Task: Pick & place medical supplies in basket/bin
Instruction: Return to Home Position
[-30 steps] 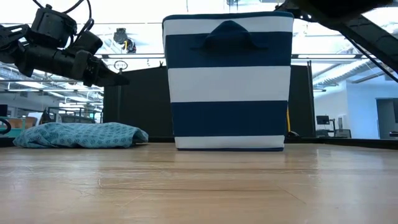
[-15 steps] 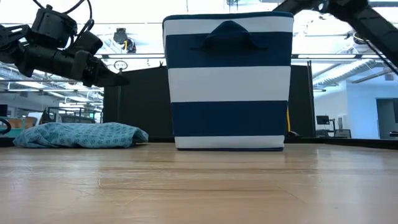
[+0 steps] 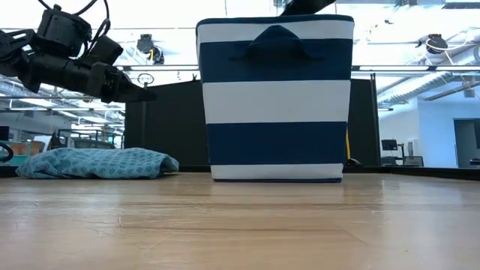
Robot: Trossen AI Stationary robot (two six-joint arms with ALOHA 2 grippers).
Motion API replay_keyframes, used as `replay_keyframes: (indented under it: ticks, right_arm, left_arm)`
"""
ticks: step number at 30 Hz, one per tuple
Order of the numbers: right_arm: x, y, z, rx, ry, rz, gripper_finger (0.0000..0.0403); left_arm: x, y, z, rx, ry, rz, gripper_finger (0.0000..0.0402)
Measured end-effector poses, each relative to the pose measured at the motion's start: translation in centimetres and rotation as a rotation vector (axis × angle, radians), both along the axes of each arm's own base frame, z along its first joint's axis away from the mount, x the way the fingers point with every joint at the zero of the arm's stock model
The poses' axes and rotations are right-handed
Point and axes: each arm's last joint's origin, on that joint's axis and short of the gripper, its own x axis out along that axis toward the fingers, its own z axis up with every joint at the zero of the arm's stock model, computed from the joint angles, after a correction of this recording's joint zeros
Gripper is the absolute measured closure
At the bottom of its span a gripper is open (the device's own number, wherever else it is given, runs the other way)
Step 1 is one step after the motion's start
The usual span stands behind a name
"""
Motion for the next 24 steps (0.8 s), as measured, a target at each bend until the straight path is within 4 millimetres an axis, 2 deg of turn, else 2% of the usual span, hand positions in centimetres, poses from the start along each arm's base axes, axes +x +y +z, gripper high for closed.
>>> replay_keyframes:
  ticks: [3, 6, 8, 11, 15, 20, 24]
  right_arm:
    - [-2.6, 2.2, 0.2, -0.001, -0.053, 0.006, 0.0278]
    - [-5.1, 3.9, -1.0, -0.006, -0.099, 0.028, 0.0359]
    - [-6.5, 4.8, -2.2, -0.012, -0.130, 0.022, 0.0391]
    - [-8.0, 5.9, -4.5, 0.064, -0.171, 0.020, 0.0390]
    - [-9.9, 7.6, -7.8, 0.188, -0.237, 0.121, 0.0401]
    - [-11.6, 8.7, -12.7, 0.277, -0.299, 0.103, 0.0402]
    - [-12.4, 9.3, -15.4, 0.333, -0.397, 0.117, 0.0402]
  left_arm:
    - [-0.1, -0.1, 0.2, 0.009, -0.010, -0.001, 0.0376]
    - [-0.2, -0.2, 0.4, 0.011, -0.027, -0.013, 0.0376]
    - [-0.3, -0.2, 0.6, 0.009, -0.039, -0.025, 0.0376]
    - [-0.4, -0.3, 0.8, 0.011, -0.057, -0.025, 0.0376]
    - [-0.6, -0.5, 1.0, 0.033, -0.063, -0.052, 0.0379]
    - [-1.0, -0.9, 1.2, 0.054, -0.059, -0.135, 0.0397]
    - [-1.3, -1.3, 1.5, 0.054, -0.080, -0.218, 0.0399]
